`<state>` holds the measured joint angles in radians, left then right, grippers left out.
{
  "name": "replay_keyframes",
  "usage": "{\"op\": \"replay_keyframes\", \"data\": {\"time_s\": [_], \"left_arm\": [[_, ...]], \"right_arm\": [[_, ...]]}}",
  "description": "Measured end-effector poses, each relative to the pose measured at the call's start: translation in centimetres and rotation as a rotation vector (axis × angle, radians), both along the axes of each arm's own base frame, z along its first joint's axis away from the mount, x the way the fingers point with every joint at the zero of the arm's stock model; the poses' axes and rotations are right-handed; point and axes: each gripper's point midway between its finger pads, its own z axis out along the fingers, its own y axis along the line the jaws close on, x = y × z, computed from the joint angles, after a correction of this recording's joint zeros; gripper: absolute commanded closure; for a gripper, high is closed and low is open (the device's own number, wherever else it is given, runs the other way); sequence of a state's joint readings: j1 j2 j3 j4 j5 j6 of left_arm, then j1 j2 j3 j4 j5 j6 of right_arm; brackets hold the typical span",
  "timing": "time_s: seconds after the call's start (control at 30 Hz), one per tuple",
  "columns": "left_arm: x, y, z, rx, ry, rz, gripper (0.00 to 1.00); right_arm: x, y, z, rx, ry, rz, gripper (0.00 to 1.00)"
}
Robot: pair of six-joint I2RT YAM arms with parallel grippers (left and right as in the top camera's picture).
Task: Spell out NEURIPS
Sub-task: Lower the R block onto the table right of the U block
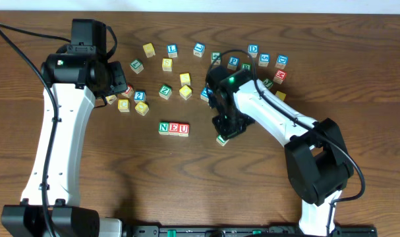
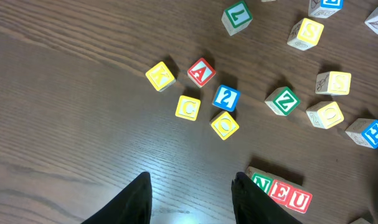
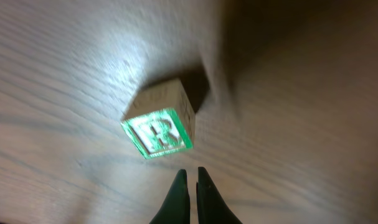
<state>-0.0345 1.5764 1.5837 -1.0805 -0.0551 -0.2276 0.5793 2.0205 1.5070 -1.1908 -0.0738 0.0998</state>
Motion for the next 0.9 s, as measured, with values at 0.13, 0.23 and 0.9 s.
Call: {"op": "replay_keyframes", "data": {"time_s": [0.13, 0.23, 0.9], "left_arm": [[0.0, 0.0, 0.0, 0.0, 0.0, 0.0, 0.58], [0.0, 0.0, 0.0, 0.0, 0.0, 0.0, 0.58], [0.0, 0.0, 0.0, 0.0, 0.001, 0.0, 0.58]], "right_arm": [[-1.3, -0.8, -1.4, -0.024, 0.035, -0.019, 0.99], [-1.7, -1.1, -2.1, -0.031, 0.045, -0.029, 0.99], [0.5, 5.3, -2.5, 0.15, -0.09, -0.101, 0.99]]}}
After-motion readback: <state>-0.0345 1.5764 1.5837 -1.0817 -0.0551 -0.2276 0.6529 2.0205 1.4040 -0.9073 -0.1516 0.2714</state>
